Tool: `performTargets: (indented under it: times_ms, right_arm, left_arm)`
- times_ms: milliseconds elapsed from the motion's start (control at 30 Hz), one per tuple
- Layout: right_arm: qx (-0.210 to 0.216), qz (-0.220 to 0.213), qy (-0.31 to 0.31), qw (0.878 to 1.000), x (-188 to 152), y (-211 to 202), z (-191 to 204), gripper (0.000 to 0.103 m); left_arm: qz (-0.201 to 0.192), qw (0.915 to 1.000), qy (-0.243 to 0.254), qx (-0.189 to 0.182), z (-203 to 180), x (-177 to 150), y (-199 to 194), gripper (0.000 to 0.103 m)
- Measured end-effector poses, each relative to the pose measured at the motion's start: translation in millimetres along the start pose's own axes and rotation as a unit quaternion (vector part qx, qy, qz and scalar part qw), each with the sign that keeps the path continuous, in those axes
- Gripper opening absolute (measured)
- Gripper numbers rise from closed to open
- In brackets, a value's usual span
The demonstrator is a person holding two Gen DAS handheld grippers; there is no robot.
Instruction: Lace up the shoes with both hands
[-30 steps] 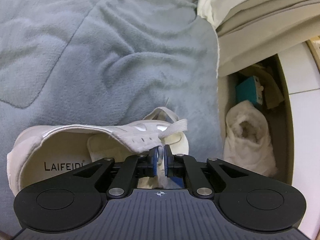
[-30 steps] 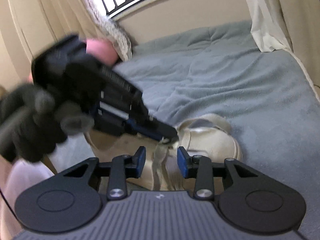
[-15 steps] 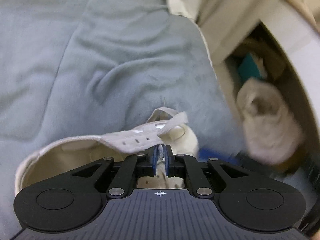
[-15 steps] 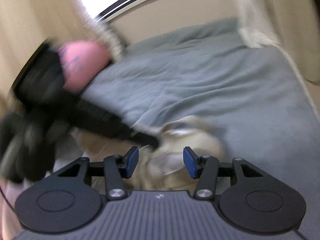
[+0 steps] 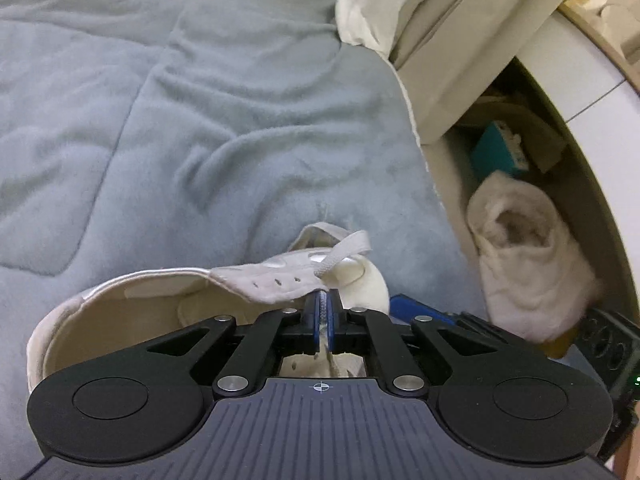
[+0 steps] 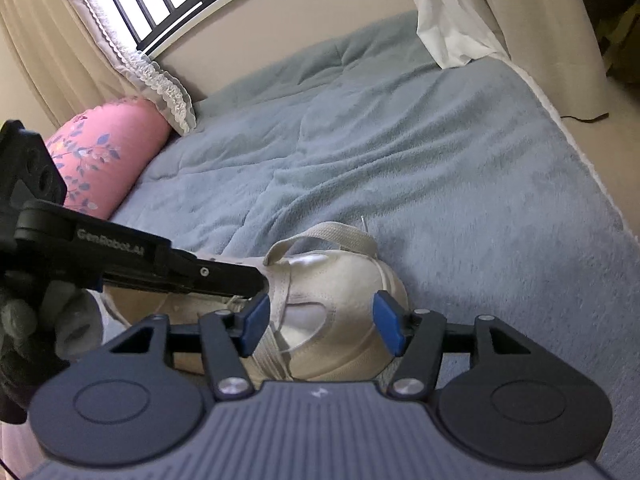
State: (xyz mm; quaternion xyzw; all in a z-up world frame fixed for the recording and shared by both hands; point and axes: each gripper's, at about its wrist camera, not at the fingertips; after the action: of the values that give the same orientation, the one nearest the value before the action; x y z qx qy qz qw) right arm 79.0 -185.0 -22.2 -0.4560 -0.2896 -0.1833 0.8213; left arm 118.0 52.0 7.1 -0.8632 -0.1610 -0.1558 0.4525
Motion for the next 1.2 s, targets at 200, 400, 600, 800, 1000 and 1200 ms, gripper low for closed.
performTargets:
  times_ms: [200, 400, 600, 800, 1000, 1200]
  right_arm:
    - [0.023, -0.001, 0.053, 0.998, 1, 2, -10, 0.071]
    - [0.076, -0.008, 0.173, 0.982, 1, -1, -41, 0.067]
    - [0.075, -0.012, 0.185, 0.980, 3, -1, -45, 0.067]
    - [0.072, -0.016, 0.195, 0.978, 3, -3, -48, 0.065]
    - [0.069, -0.021, 0.202, 0.977, 4, -4, -50, 0.049]
    - [0.062, -0.021, 0.167, 0.984, 4, 3, -41, 0.057]
  left_arm:
    - [-0.002, 0.9985, -0.045, -0.033, 6, -5, 0, 0.003]
    - [0.001, 0.9927, -0.105, -0.060, 19, -7, -1, 0.003]
    - [-0.001, 0.9965, -0.043, -0.072, -2, -9, -6, 0.000]
    - [-0.028, 0.9958, 0.087, -0.009, -45, -9, -24, 0.000]
    - [-0.038, 0.9560, 0.254, 0.142, -67, -39, -20, 0.023]
    - [-0.015, 0.9396, 0.303, 0.159, -75, -36, 3, 0.035]
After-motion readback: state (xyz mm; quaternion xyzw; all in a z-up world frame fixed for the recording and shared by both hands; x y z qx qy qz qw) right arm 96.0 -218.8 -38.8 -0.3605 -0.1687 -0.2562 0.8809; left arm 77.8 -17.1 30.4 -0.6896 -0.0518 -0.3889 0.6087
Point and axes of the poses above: each gripper's, at about its wrist camera, not at the fingertips, and y roughly the way its jaws point, z to its left, x to its top, and after that the axes turned 2 degrees about y, right-handed
